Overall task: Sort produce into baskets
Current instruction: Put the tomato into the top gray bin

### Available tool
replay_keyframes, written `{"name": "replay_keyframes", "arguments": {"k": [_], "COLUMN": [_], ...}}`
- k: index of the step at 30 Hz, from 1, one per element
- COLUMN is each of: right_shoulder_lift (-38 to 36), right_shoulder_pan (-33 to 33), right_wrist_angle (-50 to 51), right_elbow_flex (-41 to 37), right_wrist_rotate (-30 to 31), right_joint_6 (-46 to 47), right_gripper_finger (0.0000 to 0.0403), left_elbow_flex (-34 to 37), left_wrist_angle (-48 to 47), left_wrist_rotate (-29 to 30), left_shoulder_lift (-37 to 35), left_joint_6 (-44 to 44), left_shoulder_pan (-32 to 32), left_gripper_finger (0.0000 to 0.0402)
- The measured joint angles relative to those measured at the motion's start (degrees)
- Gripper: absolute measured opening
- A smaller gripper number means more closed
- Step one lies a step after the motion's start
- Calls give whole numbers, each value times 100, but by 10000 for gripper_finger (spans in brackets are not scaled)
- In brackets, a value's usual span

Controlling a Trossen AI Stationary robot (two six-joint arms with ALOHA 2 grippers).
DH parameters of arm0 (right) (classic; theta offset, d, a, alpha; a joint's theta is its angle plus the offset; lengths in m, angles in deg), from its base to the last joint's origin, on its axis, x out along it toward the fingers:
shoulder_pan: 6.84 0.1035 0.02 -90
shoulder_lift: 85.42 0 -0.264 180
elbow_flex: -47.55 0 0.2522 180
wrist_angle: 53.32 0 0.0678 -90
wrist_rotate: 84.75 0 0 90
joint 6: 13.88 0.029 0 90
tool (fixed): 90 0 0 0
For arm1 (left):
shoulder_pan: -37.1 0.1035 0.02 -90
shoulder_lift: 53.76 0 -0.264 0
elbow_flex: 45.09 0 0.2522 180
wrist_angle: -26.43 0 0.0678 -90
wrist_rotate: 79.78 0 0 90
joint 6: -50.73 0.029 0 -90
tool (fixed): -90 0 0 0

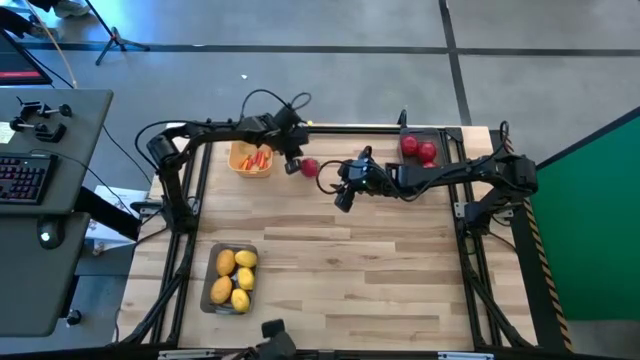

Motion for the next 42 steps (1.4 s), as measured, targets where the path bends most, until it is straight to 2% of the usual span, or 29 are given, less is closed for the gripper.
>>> {"name": "replay_keyframes", "arguments": {"k": [8,13,20,24,26,29,35,37,42], "right_shoulder_lift": [83,613,1074,1075,1075,1079,1093,1093,1137], "right_shoulder_pan": [35,129,-146,-431,-606,-859,-902,-788,-404], "right_wrist_angle": [46,-316,-899,-1015,-997,-1001,-1268,-1282,-1417], "right_elbow_flex": [2,0,0,2,2,2,2,2,2], "right_wrist_rotate": [4,213,432,51,-270,-712,-914,-810,-39], "right_joint_6": [526,629,1392,728,169,-167,188,464,604], "right_gripper_finger": [214,215,272,302,306,307,307,307,307], "left_elbow_flex": [0,0,0,0,0,0,0,0,0], "left_wrist_angle": [-229,-92,126,145,151,152,189,189,238], "left_wrist_rotate": [-149,-343,-353,-354,-405,-619,-625,-625,-599], "left_shoulder_lift": [0,0,0,0,0,0,0,0,0], "left_joint_6": [-51,-89,-98,-97,-97,-97,-102,-102,-102], "left_shoulder_pan": [-387,-530,-606,-603,-603,-603,-623,-623,-616], "left_gripper_finger": [1,1,0,0,0,0,0,0,0]}}
